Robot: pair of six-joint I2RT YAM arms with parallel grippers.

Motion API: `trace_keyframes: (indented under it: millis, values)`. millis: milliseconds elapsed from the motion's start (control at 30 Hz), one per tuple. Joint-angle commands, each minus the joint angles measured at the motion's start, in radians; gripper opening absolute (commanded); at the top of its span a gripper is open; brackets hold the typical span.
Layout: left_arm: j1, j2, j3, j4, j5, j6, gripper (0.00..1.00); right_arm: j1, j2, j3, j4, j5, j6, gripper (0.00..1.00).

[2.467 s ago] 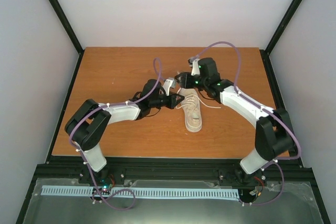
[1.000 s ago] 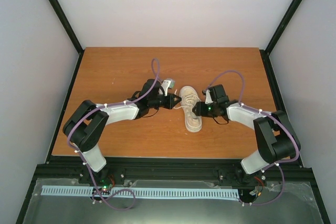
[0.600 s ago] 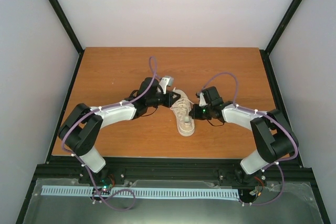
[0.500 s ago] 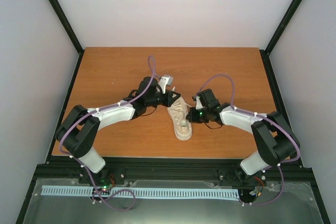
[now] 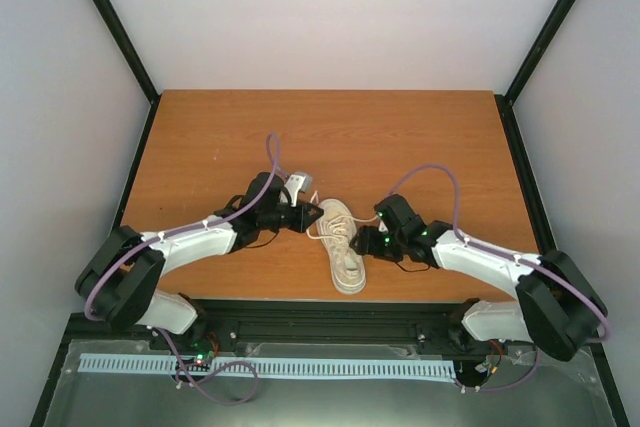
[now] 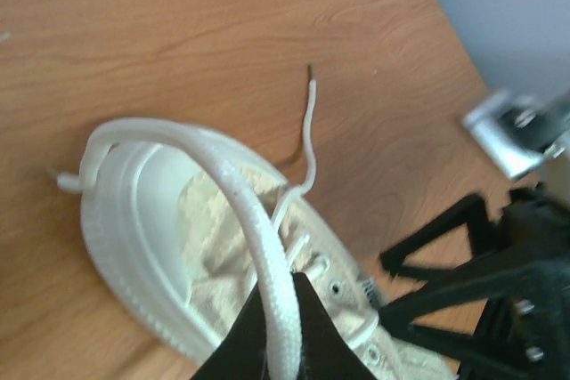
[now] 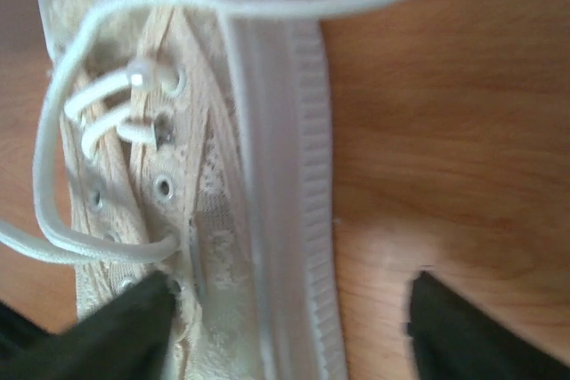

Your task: Tie the shoes

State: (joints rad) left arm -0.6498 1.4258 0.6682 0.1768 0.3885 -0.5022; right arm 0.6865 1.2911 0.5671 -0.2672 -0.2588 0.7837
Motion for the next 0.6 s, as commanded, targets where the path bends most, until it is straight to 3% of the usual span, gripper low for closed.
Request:
trace_keyframes:
  millis: [0, 67, 300, 567]
  values:
    - [0.007, -0.067, -0.031, -0.019, -0.024, -0.014, 0.01, -0.003, -0.094, 0.044, -0.101, 0.224, 0.023, 0.87]
    - [0.006, -0.086, -0.044, -0.012, -0.023, -0.01, 0.01, -0.025, -0.114, 0.055, -0.096, 0.304, 0.018, 0.92]
    - [0.006, -0.11, -0.055, -0.006, -0.004, 0.013, 0.01, -0.076, 0.005, 0.099, 0.077, 0.364, 0.11, 0.93]
    - [0.007, -0.142, -0.068, -0.022, 0.003, 0.02, 0.01, -0.077, 0.219, 0.25, -0.035, 0.544, 0.173, 0.89]
